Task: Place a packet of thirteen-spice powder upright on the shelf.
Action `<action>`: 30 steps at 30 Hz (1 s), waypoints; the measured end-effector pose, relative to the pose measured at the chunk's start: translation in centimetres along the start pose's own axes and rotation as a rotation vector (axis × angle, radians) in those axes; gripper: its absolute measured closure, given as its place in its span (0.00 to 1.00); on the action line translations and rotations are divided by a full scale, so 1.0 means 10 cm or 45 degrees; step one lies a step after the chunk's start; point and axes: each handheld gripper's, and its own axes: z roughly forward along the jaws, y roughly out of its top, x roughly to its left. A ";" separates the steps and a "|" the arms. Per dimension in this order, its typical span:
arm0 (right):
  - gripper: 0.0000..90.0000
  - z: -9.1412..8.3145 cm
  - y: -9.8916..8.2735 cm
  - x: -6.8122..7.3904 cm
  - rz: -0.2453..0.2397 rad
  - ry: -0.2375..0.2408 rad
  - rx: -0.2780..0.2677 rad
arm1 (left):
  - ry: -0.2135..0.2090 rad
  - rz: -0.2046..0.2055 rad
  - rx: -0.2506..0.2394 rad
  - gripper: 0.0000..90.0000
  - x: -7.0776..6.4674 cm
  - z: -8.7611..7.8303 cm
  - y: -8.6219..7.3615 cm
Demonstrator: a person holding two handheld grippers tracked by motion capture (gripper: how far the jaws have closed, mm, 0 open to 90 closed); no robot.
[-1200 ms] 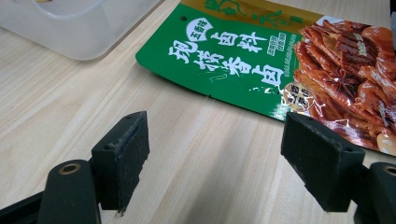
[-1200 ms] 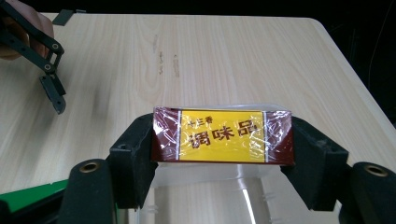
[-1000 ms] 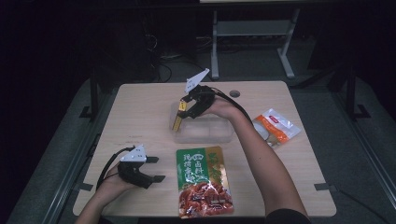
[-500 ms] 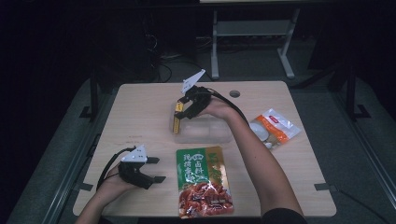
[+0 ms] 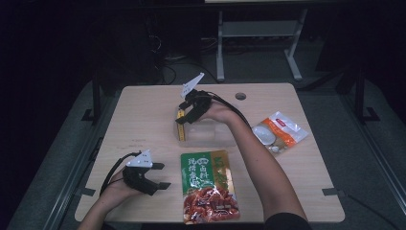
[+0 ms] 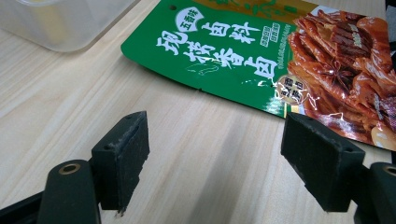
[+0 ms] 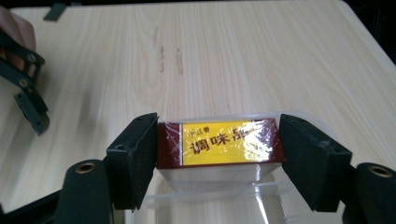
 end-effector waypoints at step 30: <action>0.24 -0.94 -0.50 0.53 0.141 -0.166 -0.101 | 0.002 0.016 -0.008 0.21 -0.03 0.04 0.05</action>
